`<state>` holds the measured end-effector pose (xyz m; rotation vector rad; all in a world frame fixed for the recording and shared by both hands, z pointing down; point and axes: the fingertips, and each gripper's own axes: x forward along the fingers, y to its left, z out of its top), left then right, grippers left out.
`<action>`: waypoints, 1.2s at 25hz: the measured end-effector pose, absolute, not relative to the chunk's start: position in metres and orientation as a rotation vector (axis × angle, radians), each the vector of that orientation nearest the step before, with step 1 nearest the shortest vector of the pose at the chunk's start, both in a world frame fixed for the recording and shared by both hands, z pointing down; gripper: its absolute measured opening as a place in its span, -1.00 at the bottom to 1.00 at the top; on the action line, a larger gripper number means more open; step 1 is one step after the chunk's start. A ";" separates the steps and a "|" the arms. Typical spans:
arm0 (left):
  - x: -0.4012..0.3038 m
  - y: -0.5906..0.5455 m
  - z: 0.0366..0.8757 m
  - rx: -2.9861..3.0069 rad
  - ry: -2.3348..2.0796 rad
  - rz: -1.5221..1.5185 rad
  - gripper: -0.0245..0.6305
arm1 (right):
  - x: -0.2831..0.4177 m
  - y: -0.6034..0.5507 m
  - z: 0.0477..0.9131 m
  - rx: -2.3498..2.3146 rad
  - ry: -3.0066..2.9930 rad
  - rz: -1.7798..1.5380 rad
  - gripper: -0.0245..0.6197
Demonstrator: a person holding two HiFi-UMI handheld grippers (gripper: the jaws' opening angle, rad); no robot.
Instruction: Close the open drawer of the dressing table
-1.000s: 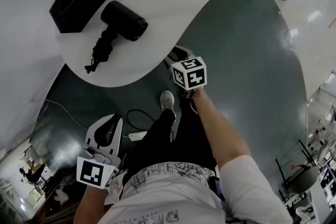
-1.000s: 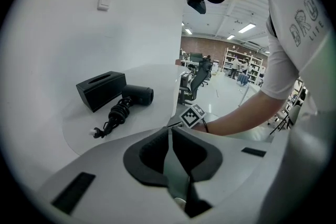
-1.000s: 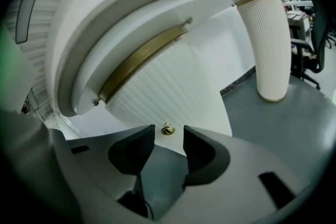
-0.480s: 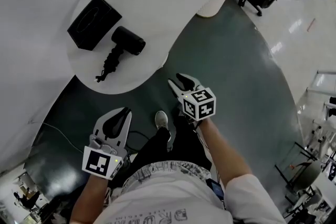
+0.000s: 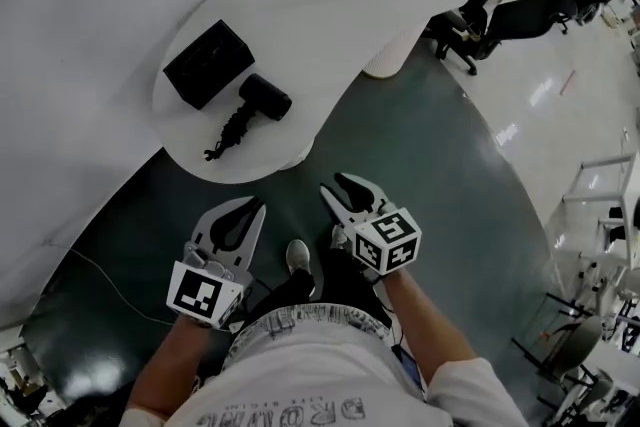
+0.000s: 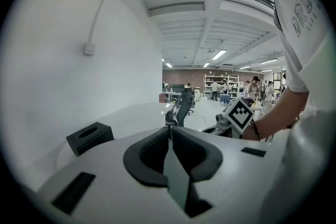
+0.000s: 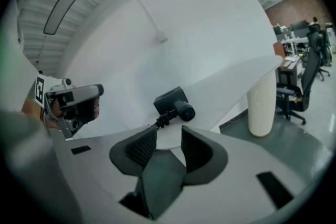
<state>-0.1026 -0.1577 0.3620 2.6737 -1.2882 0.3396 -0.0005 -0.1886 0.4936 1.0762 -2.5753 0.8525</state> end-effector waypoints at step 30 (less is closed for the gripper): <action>-0.132 -0.147 0.296 2.767 -1.340 0.056 -0.80 | -0.024 -0.146 0.320 1.193 -2.774 0.455 -0.50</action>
